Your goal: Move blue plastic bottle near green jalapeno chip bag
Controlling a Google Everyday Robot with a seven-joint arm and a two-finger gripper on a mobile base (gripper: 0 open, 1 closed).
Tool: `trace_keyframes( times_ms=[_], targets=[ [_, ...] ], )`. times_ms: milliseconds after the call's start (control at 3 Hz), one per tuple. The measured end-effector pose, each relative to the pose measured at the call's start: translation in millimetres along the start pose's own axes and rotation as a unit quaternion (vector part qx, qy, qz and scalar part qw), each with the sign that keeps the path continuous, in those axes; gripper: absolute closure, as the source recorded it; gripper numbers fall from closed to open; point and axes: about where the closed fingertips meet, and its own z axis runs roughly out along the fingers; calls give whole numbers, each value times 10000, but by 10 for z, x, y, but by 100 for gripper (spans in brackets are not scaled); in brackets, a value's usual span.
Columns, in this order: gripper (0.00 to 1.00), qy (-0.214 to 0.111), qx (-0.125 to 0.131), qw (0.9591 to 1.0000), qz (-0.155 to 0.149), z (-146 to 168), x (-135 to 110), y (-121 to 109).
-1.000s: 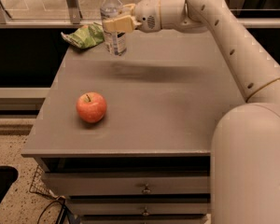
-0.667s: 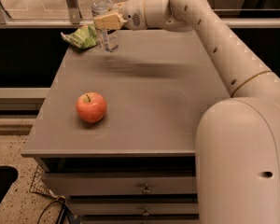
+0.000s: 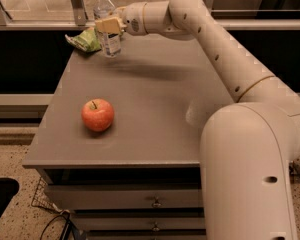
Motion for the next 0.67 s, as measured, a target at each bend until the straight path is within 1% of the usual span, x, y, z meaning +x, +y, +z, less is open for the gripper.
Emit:
trace_keyframes(
  times_ms=[333, 667],
  targets=[
    [100, -164, 21, 9998, 91, 144, 112, -35],
    [100, -196, 11, 9998, 84, 240, 187, -27]
  ],
)
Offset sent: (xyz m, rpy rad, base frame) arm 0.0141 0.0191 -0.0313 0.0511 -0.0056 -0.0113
